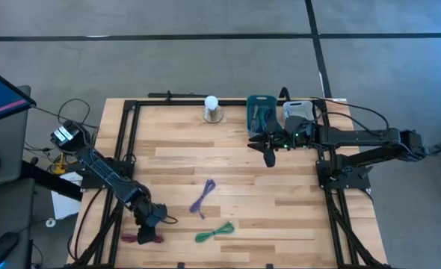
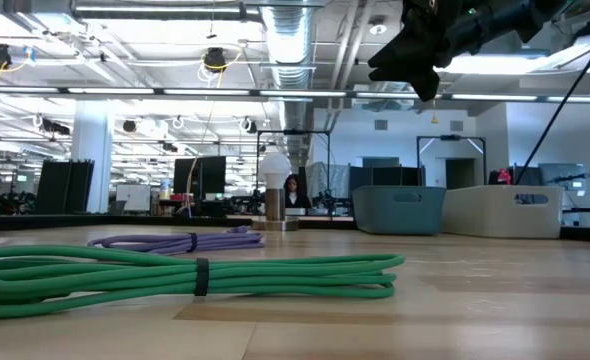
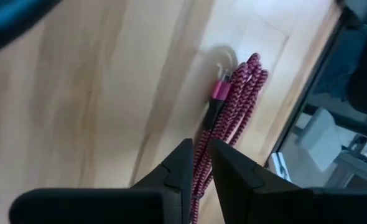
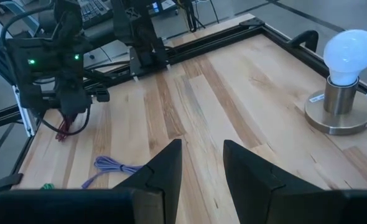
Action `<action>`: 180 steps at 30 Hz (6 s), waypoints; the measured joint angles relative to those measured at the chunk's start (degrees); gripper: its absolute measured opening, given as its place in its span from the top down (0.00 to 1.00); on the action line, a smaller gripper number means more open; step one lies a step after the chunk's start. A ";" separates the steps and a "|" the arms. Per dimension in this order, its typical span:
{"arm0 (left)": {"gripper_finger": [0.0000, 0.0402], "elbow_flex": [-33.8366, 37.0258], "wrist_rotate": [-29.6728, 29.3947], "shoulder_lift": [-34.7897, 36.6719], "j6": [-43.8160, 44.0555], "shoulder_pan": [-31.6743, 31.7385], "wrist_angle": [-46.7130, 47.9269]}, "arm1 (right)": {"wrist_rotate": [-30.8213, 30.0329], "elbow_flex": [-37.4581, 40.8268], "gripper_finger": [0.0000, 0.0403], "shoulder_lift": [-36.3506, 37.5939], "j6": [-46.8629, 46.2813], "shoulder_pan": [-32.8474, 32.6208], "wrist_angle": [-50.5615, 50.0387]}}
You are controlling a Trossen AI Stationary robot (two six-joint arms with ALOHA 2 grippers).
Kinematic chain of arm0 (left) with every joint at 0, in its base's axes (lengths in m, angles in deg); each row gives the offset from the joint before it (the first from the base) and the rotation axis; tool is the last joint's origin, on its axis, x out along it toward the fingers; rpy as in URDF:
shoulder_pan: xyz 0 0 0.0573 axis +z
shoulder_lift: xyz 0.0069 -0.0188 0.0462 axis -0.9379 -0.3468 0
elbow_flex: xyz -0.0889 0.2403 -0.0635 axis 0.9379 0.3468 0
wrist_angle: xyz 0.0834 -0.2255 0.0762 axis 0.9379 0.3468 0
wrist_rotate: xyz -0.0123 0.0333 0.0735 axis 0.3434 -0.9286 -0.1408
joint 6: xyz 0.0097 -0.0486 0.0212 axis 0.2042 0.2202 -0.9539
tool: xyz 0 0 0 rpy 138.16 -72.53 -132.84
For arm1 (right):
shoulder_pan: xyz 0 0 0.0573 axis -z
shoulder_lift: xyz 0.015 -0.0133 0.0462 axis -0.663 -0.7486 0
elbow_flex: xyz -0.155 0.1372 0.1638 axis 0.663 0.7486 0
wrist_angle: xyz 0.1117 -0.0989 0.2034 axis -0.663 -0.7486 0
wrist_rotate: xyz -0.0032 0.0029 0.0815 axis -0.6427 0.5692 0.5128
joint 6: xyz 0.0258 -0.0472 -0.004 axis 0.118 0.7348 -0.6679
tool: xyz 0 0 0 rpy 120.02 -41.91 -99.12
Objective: Pick & Place USB Port
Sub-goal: Put the braided red charger cable into the blue bin
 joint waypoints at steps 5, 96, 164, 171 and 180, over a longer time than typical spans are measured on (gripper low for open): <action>0.86 0.00 0.02 0.00 0.00 0.00 -3.22 | 0.00 0.00 0.73 0.00 0.00 0.01 0.00; 0.97 0.13 -21.03 22.86 -48.37 28.34 4.90 | -0.03 -0.02 0.73 8.07 7.54 2.19 -13.20; 0.97 -0.02 -16.96 23.12 -73.81 50.66 -31.72 | -3.48 -20.61 0.81 -47.25 13.66 -5.83 39.67; 0.98 -0.02 -16.96 23.15 -73.80 50.67 -31.61 | -3.62 -20.61 0.95 -47.25 14.91 -5.84 39.67; 0.84 -0.01 -17.38 23.15 -73.59 50.69 -31.92 | -3.42 -20.61 0.95 -47.23 14.99 -5.07 39.69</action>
